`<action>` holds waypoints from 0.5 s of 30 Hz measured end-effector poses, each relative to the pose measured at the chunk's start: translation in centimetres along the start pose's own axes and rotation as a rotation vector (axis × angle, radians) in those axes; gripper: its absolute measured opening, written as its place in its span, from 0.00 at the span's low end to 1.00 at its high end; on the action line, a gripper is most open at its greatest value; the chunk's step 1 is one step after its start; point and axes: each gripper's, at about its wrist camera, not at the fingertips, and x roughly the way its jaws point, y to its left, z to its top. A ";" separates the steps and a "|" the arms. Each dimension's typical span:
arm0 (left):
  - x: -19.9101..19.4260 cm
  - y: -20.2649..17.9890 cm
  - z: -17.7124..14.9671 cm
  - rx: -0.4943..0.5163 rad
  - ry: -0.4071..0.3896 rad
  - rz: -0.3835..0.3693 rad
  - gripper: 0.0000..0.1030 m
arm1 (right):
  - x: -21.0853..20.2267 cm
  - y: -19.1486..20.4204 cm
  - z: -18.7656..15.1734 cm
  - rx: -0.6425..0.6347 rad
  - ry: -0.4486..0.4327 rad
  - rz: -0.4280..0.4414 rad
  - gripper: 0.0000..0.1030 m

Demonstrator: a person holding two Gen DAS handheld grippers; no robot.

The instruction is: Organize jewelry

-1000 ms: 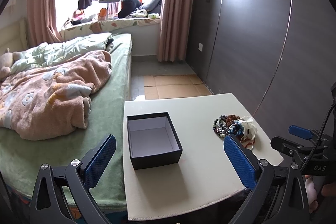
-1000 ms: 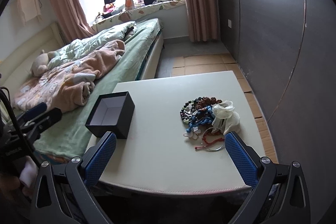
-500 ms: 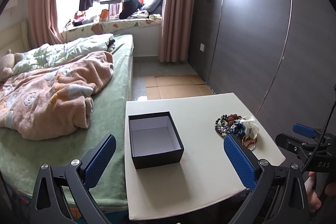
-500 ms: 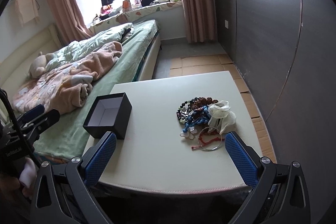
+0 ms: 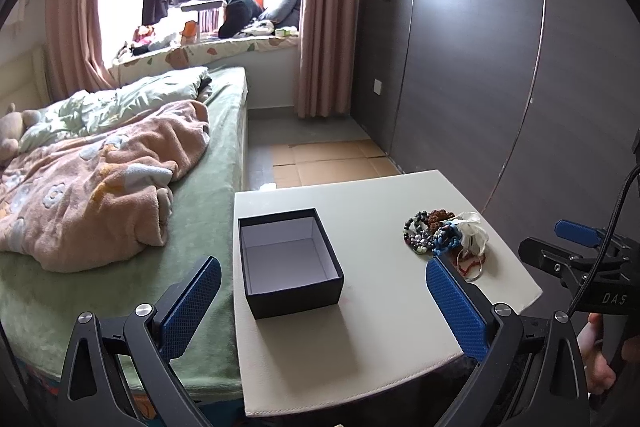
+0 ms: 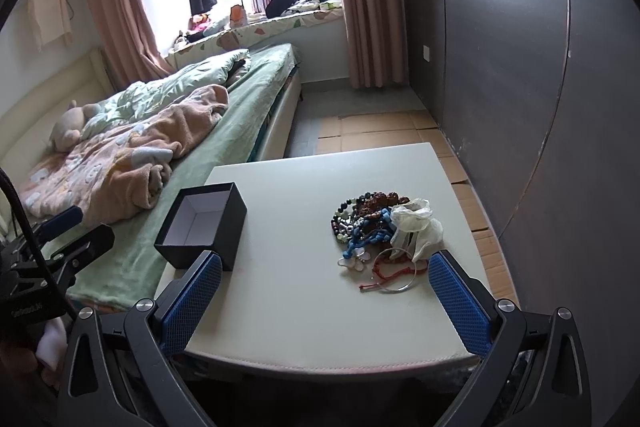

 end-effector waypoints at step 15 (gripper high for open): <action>0.0 0.3 -0.2 -0.006 0.003 0.003 0.99 | 0.1 0.4 0.0 0.001 0.005 0.008 1.00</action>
